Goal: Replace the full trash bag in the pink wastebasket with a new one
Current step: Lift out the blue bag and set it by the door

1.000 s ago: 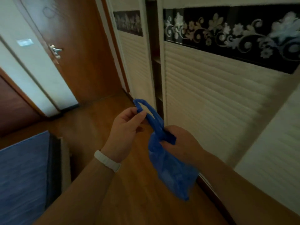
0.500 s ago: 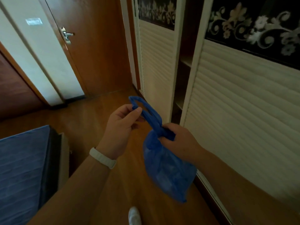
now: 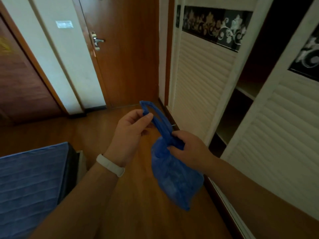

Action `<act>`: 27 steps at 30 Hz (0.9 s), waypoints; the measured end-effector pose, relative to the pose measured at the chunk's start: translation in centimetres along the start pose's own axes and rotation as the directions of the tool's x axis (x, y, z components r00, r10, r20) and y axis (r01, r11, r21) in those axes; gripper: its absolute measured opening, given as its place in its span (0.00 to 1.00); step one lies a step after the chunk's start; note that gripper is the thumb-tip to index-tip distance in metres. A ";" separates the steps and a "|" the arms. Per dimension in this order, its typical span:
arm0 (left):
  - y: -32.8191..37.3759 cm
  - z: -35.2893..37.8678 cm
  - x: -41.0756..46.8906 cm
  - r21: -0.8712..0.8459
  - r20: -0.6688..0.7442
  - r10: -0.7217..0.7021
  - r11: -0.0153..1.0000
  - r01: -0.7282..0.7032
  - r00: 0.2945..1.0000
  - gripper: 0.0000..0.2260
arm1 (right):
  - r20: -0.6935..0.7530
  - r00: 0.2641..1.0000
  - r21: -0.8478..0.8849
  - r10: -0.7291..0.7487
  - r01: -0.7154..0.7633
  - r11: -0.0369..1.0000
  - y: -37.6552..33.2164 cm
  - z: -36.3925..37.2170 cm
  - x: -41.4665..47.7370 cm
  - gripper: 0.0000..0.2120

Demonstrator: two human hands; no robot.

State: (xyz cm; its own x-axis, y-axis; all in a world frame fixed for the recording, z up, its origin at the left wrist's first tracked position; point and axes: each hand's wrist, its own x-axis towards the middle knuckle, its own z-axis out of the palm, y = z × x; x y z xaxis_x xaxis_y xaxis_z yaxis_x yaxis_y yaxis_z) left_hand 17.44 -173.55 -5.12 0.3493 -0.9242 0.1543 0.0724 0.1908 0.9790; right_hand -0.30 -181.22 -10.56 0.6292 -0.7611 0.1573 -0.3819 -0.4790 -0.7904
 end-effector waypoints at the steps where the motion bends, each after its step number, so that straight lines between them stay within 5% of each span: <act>1: -0.2 -0.6 0.8 0.001 -0.013 0.001 1.000 -0.001 1.000 0.07 | 0.015 1.000 0.006 -0.007 0.007 1.000 0.1 0.5 1.3 0.13; 27: -3.9 -5.9 35.3 0.127 -0.337 -0.025 0.989 0.071 0.941 0.08 | 0.315 0.923 0.009 -0.220 0.229 0.973 11.1 -0.1 43.1 0.09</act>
State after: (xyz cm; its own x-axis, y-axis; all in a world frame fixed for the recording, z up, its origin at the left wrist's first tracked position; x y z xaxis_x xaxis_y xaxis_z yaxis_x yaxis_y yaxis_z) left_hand 35.00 -205.00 -4.28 0.6414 -0.7634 0.0762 -0.0221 0.0809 0.9965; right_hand 22.47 -219.36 -12.50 0.8780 -0.4599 0.1327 -0.2217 -0.6364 -0.7389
